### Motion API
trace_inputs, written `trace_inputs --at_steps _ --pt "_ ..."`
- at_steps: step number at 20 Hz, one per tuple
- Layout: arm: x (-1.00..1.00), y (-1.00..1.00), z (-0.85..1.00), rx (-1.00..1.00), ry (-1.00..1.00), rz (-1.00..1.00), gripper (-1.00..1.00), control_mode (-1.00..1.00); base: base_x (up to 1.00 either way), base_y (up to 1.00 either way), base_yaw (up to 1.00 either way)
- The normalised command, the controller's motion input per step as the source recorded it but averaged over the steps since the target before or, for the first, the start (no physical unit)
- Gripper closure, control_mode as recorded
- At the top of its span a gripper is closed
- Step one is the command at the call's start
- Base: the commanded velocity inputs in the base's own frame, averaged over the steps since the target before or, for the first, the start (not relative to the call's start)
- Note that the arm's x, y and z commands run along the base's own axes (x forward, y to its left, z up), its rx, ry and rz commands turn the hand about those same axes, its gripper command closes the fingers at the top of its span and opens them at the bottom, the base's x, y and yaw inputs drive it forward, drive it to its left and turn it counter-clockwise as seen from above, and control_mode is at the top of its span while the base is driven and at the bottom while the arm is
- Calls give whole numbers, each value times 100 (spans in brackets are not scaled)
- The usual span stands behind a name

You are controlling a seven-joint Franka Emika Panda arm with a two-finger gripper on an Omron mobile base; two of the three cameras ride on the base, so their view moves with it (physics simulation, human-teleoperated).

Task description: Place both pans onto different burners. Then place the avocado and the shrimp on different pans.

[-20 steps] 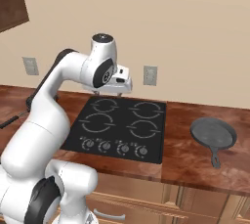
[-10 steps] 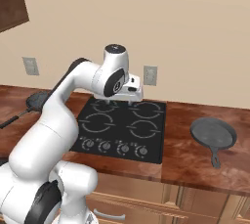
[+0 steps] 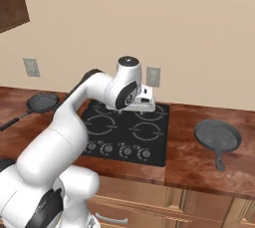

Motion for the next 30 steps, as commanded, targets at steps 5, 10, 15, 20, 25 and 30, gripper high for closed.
trace_inputs --at_steps 5,10,15,20,25,30 --pt "1 -33 -23 0 0 0 -100 -100 0 0 0" --pt "1 -34 -26 0 0 -3 -100 -100 0 0 0" --pt "7 -34 -26 0 0 -5 -100 -100 0 0 0" --pt "9 -39 -27 0 0 -3 -100 -100 0 0 0" --pt "9 -39 -24 0 0 -2 -100 -100 0 0 0" --pt "7 -37 -12 0 0 -2 -100 -100 0 0 0"
